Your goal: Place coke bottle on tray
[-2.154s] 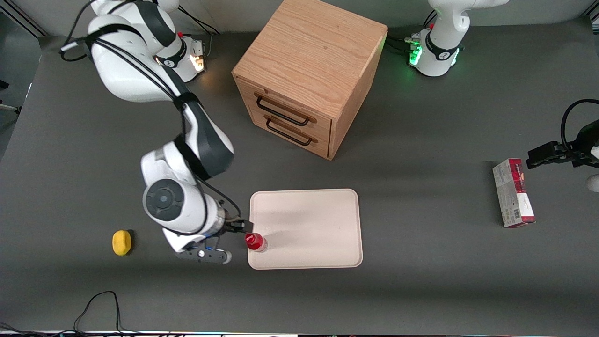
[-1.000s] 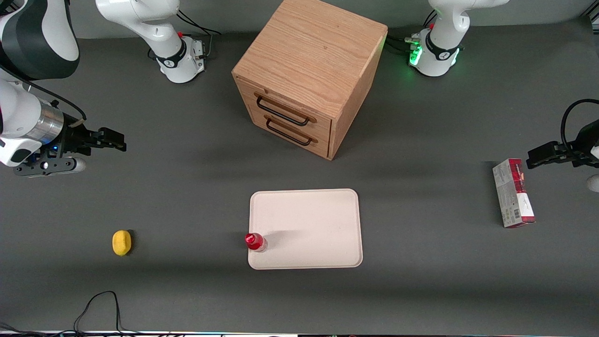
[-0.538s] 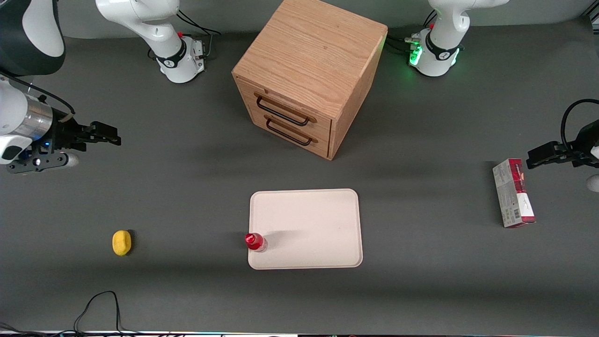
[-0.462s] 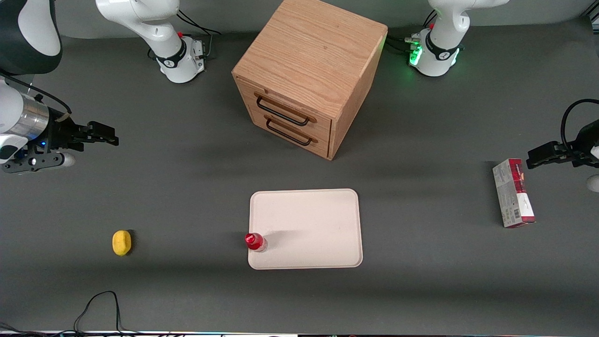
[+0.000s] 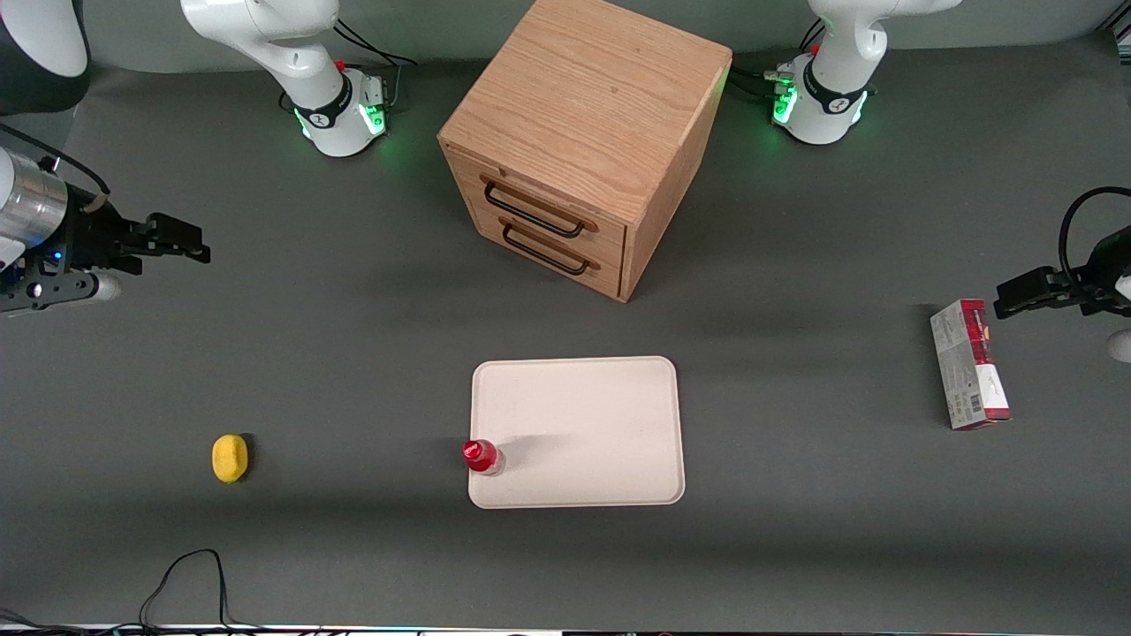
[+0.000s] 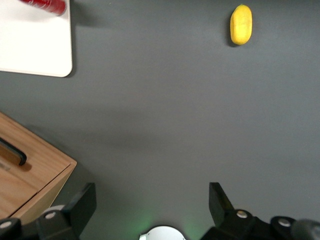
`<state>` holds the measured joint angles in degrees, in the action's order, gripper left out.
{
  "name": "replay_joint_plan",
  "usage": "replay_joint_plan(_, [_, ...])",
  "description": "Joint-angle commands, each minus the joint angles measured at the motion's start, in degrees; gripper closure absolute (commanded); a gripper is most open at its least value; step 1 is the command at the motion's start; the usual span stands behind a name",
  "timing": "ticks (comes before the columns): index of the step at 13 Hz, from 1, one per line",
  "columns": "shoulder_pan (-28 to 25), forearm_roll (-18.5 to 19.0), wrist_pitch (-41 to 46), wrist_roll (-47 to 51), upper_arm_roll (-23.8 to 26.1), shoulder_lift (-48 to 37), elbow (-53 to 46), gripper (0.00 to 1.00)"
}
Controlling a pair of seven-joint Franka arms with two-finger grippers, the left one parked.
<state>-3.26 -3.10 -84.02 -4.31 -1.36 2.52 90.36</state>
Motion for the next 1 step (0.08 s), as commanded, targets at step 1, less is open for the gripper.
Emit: replay_joint_plan(1, [-0.79,0.38,1.32,0.35,-0.49,-0.42,-0.72,0.0])
